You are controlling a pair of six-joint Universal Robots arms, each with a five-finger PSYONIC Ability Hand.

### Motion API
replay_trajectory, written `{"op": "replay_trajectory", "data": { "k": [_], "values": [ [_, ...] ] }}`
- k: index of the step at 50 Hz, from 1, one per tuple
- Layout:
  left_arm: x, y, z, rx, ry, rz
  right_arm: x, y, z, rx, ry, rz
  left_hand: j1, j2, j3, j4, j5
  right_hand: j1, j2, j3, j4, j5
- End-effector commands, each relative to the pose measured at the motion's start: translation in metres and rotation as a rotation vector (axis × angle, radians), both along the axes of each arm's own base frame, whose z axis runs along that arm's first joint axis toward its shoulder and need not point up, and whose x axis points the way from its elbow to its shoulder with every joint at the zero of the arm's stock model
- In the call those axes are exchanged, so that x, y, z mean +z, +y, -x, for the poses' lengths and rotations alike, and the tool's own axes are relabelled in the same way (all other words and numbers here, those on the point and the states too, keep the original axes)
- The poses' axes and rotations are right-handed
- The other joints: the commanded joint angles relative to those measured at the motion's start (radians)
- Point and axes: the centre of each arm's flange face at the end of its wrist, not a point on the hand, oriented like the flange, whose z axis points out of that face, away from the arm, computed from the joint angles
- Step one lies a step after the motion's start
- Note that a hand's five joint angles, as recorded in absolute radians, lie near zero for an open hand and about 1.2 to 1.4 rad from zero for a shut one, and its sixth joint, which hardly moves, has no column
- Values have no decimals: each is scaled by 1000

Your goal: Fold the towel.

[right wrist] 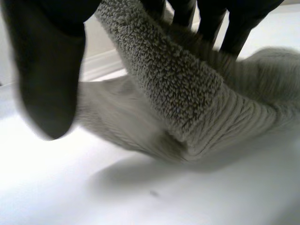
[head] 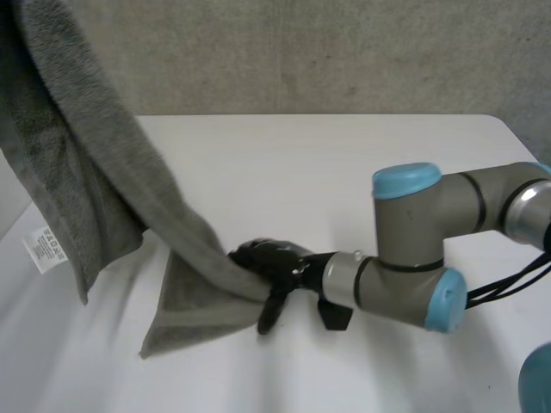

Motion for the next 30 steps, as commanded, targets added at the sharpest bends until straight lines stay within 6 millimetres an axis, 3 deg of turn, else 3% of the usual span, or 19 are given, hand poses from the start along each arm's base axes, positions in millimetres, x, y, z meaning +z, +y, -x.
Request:
{"op": "replay_trajectory", "data": {
  "k": [1,2,3,7,12,14,15,17,18,19,20,22,23,25,30],
  "values": [
    [0,-5,-8,28,0,-1,4,21,-22,47,-67,21,219,180,181,178,211,818,814,818,808,810],
    [0,-7,-11,38,0,-2,4,21,-22,47,-67,21,219,180,181,178,211,820,816,820,810,813],
    [0,-7,-11,38,0,-2,7,19,-23,45,-81,33,219,180,181,178,211,1009,1005,1009,999,1001],
    [-2,-11,-17,59,-1,-8,15,13,-26,35,-109,73,219,180,181,178,211,1033,1029,1033,1024,1026],
    [-10,-15,-20,69,-3,-31,33,-16,-24,-61,-127,159,219,180,181,178,211,1033,1029,1033,1024,1026],
    [-12,-16,-20,69,-5,-38,57,-59,-6,-209,-131,278,219,180,181,178,211,1033,1029,1033,1024,1026],
    [-17,-18,-20,68,-6,-55,57,-59,-6,-209,-131,279,219,180,181,178,211,1033,1029,1033,1024,1026],
    [-22,-20,-19,64,-7,-70,93,-102,21,-390,-117,453,219,180,181,178,211,1033,1029,1033,1024,1026],
    [-26,-20,-17,56,-7,-83,93,-103,22,-391,-116,454,219,180,181,178,211,1033,1029,1033,1024,1026],
    [-26,-20,-17,56,-7,-83,111,-122,40,-485,-88,546,219,180,181,178,211,1033,1029,1033,1024,1026],
    [-31,-20,-14,47,-1,-102,111,-122,40,-486,-88,547,219,180,181,178,211,1033,1029,1033,1024,1026],
    [-38,-22,-11,33,12,-130,150,-145,76,-659,-54,704,219,180,181,178,211,1033,1029,1033,1024,1026],
    [-45,-24,-6,8,35,-152,151,-145,76,-660,-54,705,219,180,181,178,211,1033,1029,1033,1024,1026],
    [-53,-28,0,-20,68,-169,188,-143,91,-742,-119,828,219,180,181,178,211,1033,1029,1033,1024,1026],
    [-74,-35,30,-136,171,-200,212,-122,102,-745,-179,956,219,180,181,178,211,1033,1029,1033,1024,1026]
  ]
}}
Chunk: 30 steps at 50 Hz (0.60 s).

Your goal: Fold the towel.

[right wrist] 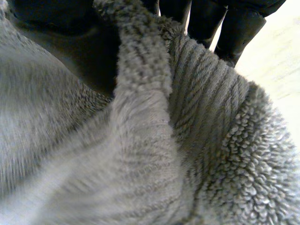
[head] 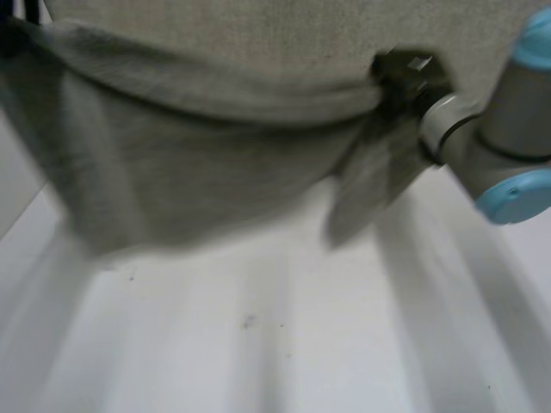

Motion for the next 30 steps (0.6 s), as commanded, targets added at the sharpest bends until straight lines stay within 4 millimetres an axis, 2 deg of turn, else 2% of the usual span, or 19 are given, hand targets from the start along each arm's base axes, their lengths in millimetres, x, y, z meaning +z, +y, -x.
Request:
{"op": "replay_trajectory", "data": {
  "k": [1,4,5,7,8,9,10,11,12,14,15,17,18,20,23,25,26,27,30],
  "values": [
    [-31,-9,40,-146,149,-48,45,20,21,-56,-31,212,219,180,180,178,211,85,85,81,62,73],
    [-53,-12,53,-184,176,-91,43,36,25,-51,36,259,219,180,180,178,211,85,85,81,62,73],
    [-53,-12,53,-184,176,-91,33,44,26,-38,105,249,219,180,180,178,211,85,85,81,62,73],
    [-80,-10,61,-205,166,-162,19,53,26,-16,185,229,219,180,180,178,211,85,85,81,62,73],
    [-80,-10,61,-205,166,-163,3,60,27,11,266,203,219,180,180,178,211,85,85,81,62,73],
    [-95,-7,64,-212,158,-202,3,60,27,11,267,203,219,180,180,178,211,85,85,81,62,73],
    [-109,-2,68,-221,148,-245,-13,66,29,34,343,170,219,180,180,178,211,85,85,81,62,73],
    [-110,-2,68,-221,148,-245,-30,74,31,65,414,122,219,180,180,178,211,85,85,81,62,73],
    [-123,2,70,-226,140,-283,-31,74,31,65,415,121,219,180,180,178,211,85,85,81,62,73],
    [-135,6,71,-229,133,-315,-61,88,40,109,545,1,219,180,180,178,211,85,85,81,62,73],
    [-147,10,71,-227,127,-349,-61,89,40,109,546,1,219,180,180,178,211,85,85,81,62,73],
    [-157,15,69,-224,122,-374,-94,101,52,156,667,-148,219,180,180,178,211,85,85,81,62,73],
    [-167,20,68,-221,114,-402,-94,101,52,156,668,-149,219,180,180,178,211,85,85,81,62,73],
    [-175,24,65,-215,106,-424,-121,116,63,214,774,-289,219,180,180,178,211,85,85,81,62,73],
    [-186,31,61,-204,87,-453,-128,124,67,247,816,-337,219,180,180,178,211,50,51,47,28,39],
    [-190,34,59,-199,73,-464,-132,130,73,270,840,-381,219,180,180,178,211,-545,-544,-548,-567,-556],
    [-191,37,58,-199,61,-465,-132,130,73,270,840,-381,219,180,180,178,211,-548,-548,-552,-571,-560],
    [-191,40,56,-197,48,-462,-132,129,75,263,830,-387,219,180,180,178,211,-1022,-1022,-1025,-1045,-1033],
    [-190,42,55,-196,36,-454,-123,124,75,237,774,-368,219,180,180,178,211,-1137,-1137,-1140,-1160,-1148]
  ]
}}
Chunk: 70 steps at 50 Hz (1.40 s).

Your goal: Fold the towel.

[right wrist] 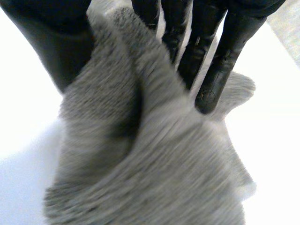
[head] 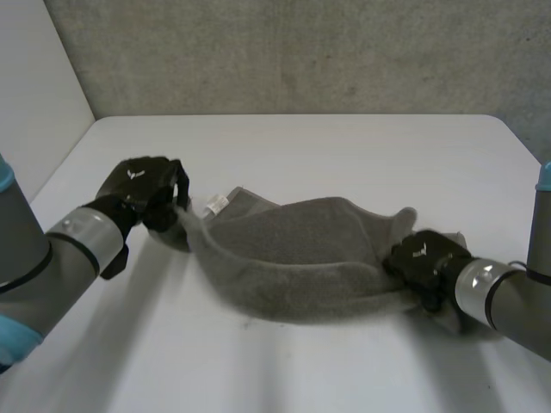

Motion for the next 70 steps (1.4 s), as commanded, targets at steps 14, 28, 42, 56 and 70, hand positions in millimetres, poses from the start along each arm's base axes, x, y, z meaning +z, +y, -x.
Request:
{"op": "replay_trajectory", "data": {
  "k": [14,28,42,56,70],
  "values": [
    [28,26,-11,0,-42,118,66,-54,30,-294,-518,30,219,180,180,178,211,-569,-556,-596,-604,-577],
    [45,29,-15,11,-29,174,48,-49,52,-322,-336,-92,219,180,180,178,211,-569,-556,-596,-604,-577],
    [41,19,-25,33,-31,159,34,-26,68,-362,-278,-249,219,180,180,178,211,-569,-556,-596,-604,-577],
    [35,11,-33,35,-28,153,9,-3,67,-320,-228,-327,219,180,180,178,211,-569,-556,-596,-604,-577],
    [46,-4,-35,44,-18,233,27,-65,66,-303,-235,-71,219,180,180,178,211,652,666,626,618,645]
  ]
}}
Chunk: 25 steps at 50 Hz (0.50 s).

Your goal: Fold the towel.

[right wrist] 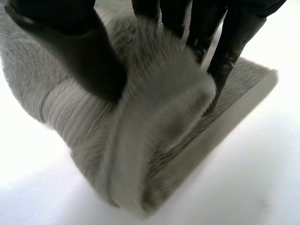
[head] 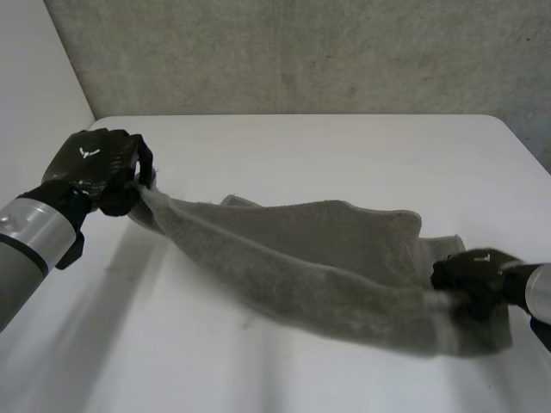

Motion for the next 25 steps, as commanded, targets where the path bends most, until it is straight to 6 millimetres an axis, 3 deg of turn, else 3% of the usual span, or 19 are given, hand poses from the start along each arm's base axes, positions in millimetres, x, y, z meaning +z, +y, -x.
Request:
{"op": "replay_trajectory", "data": {
  "k": [1,2,4,5,7,8,10,11,13,14,16,20,22,24,25],
  "values": [
    [12,-24,-2,18,13,91,42,-49,-8,-3,22,276,215,180,180,178,211,174,174,199,192,185],
    [12,-25,-2,18,13,92,42,-50,-8,-3,22,276,215,180,180,178,211,174,174,199,192,185],
    [29,-53,4,15,30,201,89,-72,-32,27,6,516,215,180,180,178,211,174,174,199,192,185],
    [30,-53,4,15,30,201,89,-73,-33,28,6,517,215,180,180,178,211,174,174,199,192,185],
    [66,-80,14,6,61,350,144,-93,-56,49,-33,803,215,180,180,178,211,174,174,199,192,185],
    [66,-80,14,6,61,351,144,-93,-56,50,-34,805,215,180,180,178,211,174,174,199,192,185],
    [107,-108,19,12,100,491,201,-105,-75,68,-100,1127,215,180,180,178,211,174,174,199,192,185],
    [107,-108,19,12,100,492,201,-105,-75,68,-100,1128,215,180,180,178,211,174,174,199,192,185],
    [154,-127,31,13,169,644,244,-104,-89,74,-186,1406,215,180,180,178,211,174,174,199,192,185],
    [154,-127,31,13,170,645,244,-104,-90,74,-187,1408,215,180,180,178,211,174,174,199,192,185],
    [188,-136,32,44,280,733,272,-101,-93,51,-264,1599,215,180,180,178,211,174,174,199,192,185],
    [201,-146,27,73,394,749,272,-103,-92,17,-295,1596,215,180,180,178,211,174,174,199,192,185],
    [198,-150,25,79,432,730,264,-105,-92,4,-287,1556,215,180,180,178,211,174,174,199,192,185],
    [181,-158,25,77,461,661,233,-108,-92,12,-252,1403,215,180,180,178,211,174,174,199,192,185],
    [181,-158,25,77,461,661,233,-108,-92,12,-252,1402,215,180,180,178,211,174,174,199,192,185]
  ]
}}
